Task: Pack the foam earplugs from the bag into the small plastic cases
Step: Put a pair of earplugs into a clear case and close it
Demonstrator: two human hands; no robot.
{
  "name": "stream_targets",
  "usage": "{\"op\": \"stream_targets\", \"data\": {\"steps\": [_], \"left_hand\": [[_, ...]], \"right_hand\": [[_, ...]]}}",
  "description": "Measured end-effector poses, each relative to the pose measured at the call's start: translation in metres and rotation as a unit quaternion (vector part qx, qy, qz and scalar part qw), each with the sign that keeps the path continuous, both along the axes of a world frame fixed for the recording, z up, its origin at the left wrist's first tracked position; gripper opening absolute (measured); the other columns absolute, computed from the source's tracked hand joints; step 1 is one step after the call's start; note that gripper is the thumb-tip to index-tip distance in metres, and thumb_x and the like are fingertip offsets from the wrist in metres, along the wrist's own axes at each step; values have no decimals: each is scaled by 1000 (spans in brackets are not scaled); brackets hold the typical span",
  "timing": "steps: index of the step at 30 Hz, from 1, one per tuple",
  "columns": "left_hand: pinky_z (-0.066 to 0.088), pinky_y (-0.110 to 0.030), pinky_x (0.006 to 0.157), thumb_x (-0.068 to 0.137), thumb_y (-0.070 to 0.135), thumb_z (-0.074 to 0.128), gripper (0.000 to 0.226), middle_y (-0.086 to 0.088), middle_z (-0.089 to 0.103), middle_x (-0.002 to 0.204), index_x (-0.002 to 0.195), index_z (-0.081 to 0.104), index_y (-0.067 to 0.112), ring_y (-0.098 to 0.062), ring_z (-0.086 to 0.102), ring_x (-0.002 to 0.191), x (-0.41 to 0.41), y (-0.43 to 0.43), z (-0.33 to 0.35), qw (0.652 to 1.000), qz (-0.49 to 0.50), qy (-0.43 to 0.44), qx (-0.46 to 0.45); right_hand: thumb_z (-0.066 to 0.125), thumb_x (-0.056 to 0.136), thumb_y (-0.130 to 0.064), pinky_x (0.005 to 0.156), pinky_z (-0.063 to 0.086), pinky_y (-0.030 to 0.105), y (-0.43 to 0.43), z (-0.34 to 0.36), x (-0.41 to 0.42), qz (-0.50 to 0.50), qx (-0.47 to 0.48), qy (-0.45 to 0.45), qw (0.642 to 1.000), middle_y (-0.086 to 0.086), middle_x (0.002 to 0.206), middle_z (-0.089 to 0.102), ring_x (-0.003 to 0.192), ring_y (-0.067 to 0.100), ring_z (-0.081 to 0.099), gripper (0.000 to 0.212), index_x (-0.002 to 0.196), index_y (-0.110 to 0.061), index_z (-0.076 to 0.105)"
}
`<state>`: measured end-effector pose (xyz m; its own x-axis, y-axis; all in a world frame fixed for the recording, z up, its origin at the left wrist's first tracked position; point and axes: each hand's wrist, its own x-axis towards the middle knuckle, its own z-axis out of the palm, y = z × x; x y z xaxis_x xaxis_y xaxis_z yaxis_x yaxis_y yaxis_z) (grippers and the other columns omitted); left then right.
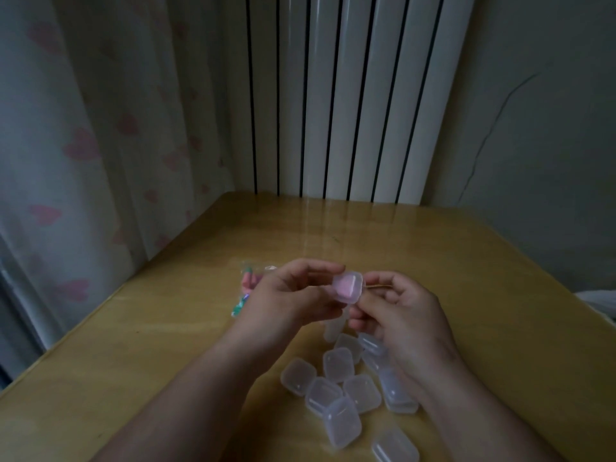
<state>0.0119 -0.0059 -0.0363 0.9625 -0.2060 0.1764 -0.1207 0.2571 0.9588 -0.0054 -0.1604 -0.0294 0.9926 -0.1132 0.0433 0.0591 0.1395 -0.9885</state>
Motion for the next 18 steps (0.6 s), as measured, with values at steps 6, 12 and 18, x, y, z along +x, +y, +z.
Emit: {"op": "stream_targets", "data": {"steps": [6,12,18], "left_hand": [[57,-38,80,85,-8,64,36,-16,72,99,110,69,18,-26,69,85,2,1,-1,997,37,-18,58],[58,-35,77,81,1,71,29,-9,73,91,108,66,12,-24,71,83,3,0,-2,997,40,-8,68],[56,-30,68,79,11,76,18,-12,74,85,96,69,8,-20,69,74,2,4,4,988,86,0,131]], "right_hand": [[53,94,-6,62,53,32,0,-1,0,31,57,0,998,17,75,71,65,22,64,16,93,-3,69],[76,79,-29,54,49,20,-1,-4,2,-9,-121,-31,992,2,78,76,62,6,64,18,92,-16,73],[70,86,-25,55,50,17,-3,-2,2,-3,-154,-46,987,0,74,75,61,3,67,11,95,-19,73]]}}
